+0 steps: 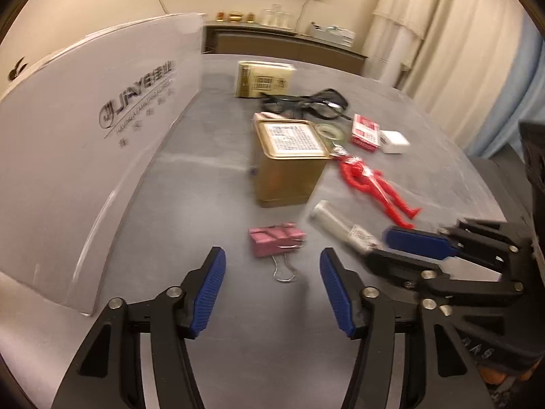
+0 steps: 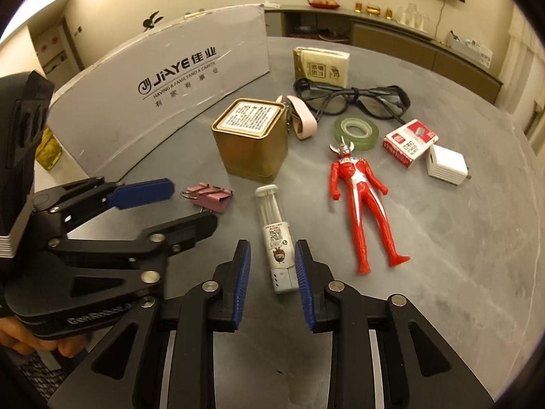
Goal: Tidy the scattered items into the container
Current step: 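Grasp the pink binder clip with the left tool while the right tool grasps the white glue tube, then carry the clip and tube over the white box with both tools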
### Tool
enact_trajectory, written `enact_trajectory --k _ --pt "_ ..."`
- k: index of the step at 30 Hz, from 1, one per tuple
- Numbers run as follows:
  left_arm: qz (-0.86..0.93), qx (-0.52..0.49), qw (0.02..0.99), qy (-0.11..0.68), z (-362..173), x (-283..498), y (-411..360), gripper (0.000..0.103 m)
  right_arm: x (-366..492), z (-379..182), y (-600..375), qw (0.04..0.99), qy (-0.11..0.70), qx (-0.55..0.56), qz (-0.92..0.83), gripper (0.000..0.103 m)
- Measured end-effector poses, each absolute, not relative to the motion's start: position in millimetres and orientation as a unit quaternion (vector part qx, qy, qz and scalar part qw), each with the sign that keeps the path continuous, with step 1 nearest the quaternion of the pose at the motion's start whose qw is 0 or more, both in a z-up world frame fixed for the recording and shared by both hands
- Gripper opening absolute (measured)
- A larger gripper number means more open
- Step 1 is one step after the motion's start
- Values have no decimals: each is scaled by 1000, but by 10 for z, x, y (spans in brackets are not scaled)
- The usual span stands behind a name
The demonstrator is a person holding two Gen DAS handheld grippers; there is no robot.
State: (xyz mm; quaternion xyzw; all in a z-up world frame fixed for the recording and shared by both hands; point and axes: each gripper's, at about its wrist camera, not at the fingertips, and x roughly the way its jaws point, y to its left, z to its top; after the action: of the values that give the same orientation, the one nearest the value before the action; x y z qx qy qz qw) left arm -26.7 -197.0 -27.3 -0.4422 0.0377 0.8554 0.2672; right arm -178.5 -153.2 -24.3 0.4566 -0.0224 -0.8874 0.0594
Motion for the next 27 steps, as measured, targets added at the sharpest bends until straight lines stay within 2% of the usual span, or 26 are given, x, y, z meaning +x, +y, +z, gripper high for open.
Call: enact_trajectory --k 2,4,8,11,13,14,17,18,19,20,27 --pt "853 -447 266 33 -302 -330 -1931 58 -1520 -264 -1113 79 -32 470 -878 28" --pt "856 -447 257 28 -297 -375 -1923 58 -1313 -274 -930 86 -39 482 -871 20" --pt "860 -451 238 15 -285 -420 -2027 58 -957 -201 -735 80 -40 488 -868 20" --pt "863 -444 240 16 -266 -380 -2074 58 -764 -120 -722 83 -40 477 -874 22" --pt "858 -446 256 13 -275 -362 -2033 60 -674 -74 -774 83 -33 469 -879 33" --pt "855 -447 263 13 -283 -351 -1999 60 -638 -65 -810 82 -28 466 -881 33" --pt "858 -443 257 38 -316 -344 -1896 58 -444 -66 -704 84 -28 470 -878 32" --pt "858 -442 256 45 -318 -349 -1880 53 -264 -10 -669 88 -31 471 -877 29" --pt "859 -441 256 49 -318 -353 -1878 38 -216 5 -657 89 -33 473 -876 21" --pt "859 -441 257 49 -320 -355 -1887 35 -128 27 -636 90 -35 477 -873 21" --pt "858 -439 264 29 -331 -343 -2023 39 16 61 -697 90 -30 476 -874 21"
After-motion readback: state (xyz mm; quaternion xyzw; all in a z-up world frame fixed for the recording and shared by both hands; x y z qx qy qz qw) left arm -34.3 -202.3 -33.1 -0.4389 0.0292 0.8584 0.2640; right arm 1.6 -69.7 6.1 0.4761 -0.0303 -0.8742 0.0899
